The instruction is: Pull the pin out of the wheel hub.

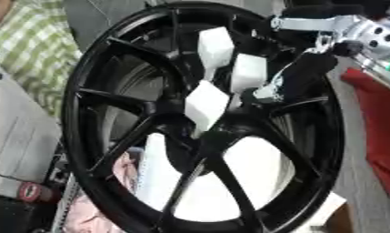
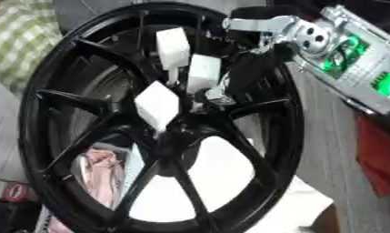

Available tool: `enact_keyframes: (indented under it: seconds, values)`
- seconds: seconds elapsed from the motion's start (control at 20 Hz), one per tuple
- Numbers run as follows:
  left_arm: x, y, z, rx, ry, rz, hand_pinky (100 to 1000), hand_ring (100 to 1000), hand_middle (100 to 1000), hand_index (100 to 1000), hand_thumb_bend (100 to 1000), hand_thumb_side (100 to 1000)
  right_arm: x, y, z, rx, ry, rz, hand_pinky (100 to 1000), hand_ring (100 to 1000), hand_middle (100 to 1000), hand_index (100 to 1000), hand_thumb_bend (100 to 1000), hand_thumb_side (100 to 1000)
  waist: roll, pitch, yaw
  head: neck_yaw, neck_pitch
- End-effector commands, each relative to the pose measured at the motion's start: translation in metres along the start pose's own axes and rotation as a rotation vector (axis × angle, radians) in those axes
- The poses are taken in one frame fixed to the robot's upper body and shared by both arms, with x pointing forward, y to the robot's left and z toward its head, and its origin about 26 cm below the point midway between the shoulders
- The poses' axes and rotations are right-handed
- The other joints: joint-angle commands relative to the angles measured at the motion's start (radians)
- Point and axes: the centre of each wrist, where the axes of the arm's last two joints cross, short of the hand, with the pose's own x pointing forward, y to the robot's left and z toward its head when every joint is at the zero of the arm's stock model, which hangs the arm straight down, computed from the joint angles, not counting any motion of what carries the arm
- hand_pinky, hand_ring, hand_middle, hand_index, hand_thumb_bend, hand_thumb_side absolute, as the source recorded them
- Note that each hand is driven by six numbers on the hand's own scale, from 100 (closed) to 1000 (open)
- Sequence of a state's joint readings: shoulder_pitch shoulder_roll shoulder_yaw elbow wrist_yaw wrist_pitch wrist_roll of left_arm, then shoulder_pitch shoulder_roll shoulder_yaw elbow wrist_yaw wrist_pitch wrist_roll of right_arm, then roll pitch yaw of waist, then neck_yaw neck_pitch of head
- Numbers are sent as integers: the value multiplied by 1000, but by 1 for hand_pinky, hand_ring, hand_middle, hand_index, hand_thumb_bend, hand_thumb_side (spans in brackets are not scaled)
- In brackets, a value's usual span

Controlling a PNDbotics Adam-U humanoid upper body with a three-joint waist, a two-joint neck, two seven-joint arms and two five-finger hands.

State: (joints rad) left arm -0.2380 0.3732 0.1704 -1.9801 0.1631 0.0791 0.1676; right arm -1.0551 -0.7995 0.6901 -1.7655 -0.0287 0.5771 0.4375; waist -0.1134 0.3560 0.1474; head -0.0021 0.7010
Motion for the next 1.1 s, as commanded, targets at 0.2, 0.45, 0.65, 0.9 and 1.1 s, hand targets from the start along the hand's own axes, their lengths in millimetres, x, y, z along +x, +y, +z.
enact_keyframes:
  seconds: [0.2,0.45,0.65,0.9,1.1]
  values:
    - [8,1,-3,-11,-32,-2,702,562,538,750,100,827,0,-10,4,-43,-9,10,793,788,618,706,461,154,6,-19,-4,-1,-9]
    - [8,1,-3,-13,-31,-2,702,563,539,751,100,827,3,-11,5,-57,-27,-2,790,776,588,676,450,130,6,-21,-5,0,-10]
    - [8,1,-3,-14,-31,-1,703,564,539,751,100,827,5,-12,6,-73,-48,-11,792,760,568,657,444,113,6,-24,-7,0,-10]
    - [8,1,-3,-16,-28,-2,704,565,540,752,100,828,8,-13,9,-93,-72,-24,792,742,538,627,434,100,5,-27,-9,2,-8]
    - [8,2,-2,-14,-24,-2,705,566,541,753,100,829,11,-16,12,-116,-104,-37,791,731,520,605,421,100,4,-31,-10,4,-7]
